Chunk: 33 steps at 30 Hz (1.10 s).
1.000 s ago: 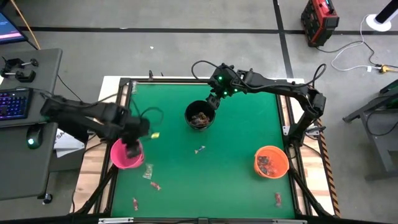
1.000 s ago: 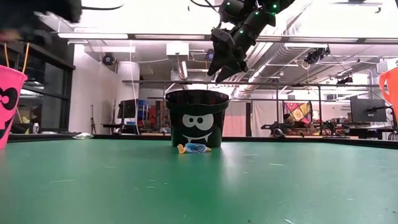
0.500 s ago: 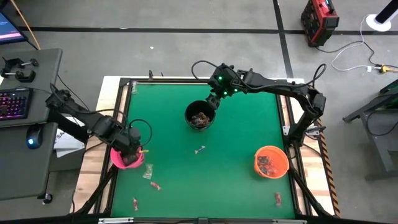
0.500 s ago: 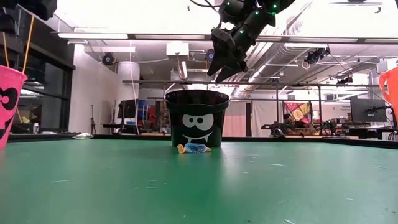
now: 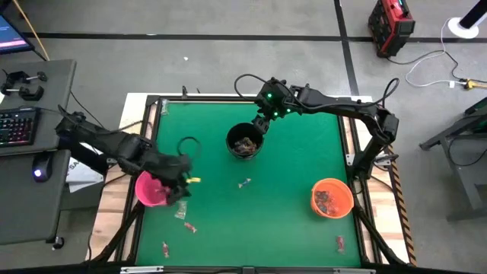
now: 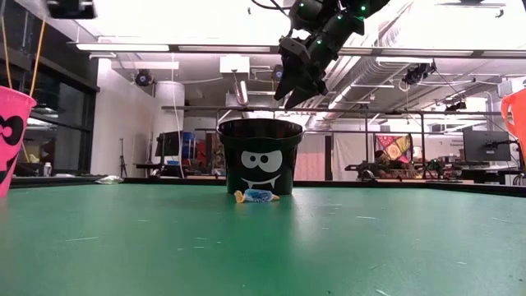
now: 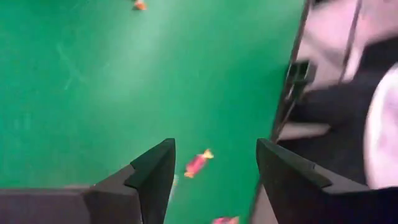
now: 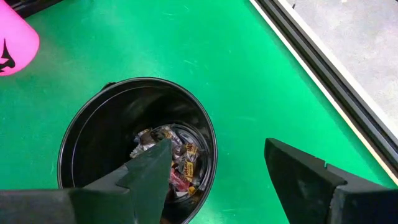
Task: Sort candy by brand, put in halloween buckets
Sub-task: Put the green gummy into the orange bucket
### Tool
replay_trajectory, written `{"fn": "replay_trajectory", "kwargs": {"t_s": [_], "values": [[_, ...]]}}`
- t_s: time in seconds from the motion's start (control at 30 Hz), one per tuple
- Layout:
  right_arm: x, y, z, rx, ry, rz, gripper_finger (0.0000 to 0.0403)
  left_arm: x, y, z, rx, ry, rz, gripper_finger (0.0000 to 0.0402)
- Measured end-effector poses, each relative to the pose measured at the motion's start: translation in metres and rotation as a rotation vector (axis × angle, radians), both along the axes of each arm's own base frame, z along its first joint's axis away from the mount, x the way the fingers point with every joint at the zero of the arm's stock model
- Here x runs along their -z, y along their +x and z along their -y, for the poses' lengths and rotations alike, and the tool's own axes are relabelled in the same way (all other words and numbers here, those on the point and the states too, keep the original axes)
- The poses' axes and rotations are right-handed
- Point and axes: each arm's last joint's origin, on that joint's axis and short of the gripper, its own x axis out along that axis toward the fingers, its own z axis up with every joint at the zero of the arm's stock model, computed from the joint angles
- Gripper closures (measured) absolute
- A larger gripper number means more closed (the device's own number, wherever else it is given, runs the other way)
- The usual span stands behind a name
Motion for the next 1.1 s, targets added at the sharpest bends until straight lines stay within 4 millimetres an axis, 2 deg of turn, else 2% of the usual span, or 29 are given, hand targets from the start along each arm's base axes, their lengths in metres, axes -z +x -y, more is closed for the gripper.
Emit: {"fn": "replay_trajectory", "kwargs": {"t_s": [0.1,0.2,0.37,0.5,0.6,0.73,0.8,0.9,1.1], "values": [[0.000,0.000,0.000,-0.001,0.000,0.000,0.0153,0.010,0.027,0.012,0.216,0.088,-0.049,0.0197],[0.000,0.000,0.000,-0.026,-0.020,-0.010,0.0153,0.024,0.051,0.033,0.432,0.153,-0.138,0.0199],[0.002,-0.002,-0.001,-0.076,-0.047,-0.050,0.0153,0.063,0.068,0.073,0.633,0.256,-0.342,0.0199],[0.003,-0.003,-0.001,-0.083,-0.050,-0.056,0.0153,0.096,0.065,0.103,0.706,0.305,-0.476,0.0199],[0.003,-0.003,-0.001,-0.081,-0.048,-0.055,0.0153,0.115,0.055,0.123,0.755,0.357,-0.565,0.0199],[0.003,-0.003,-0.002,-0.040,-0.015,-0.046,0.0153,0.131,0.042,0.145,0.897,0.512,-0.560,0.0199],[0.003,-0.002,-0.003,-0.012,0.011,-0.039,0.0153,0.135,0.039,0.149,0.924,0.607,-0.533,0.0199],[0.003,-0.001,-0.007,0.013,0.039,-0.032,0.0153,0.139,0.039,0.150,0.917,0.645,-0.512,0.0199],[0.003,0.005,-0.023,0.049,0.105,-0.017,0.0153,0.162,0.023,0.138,0.889,0.705,-0.592,0.0199]]}}
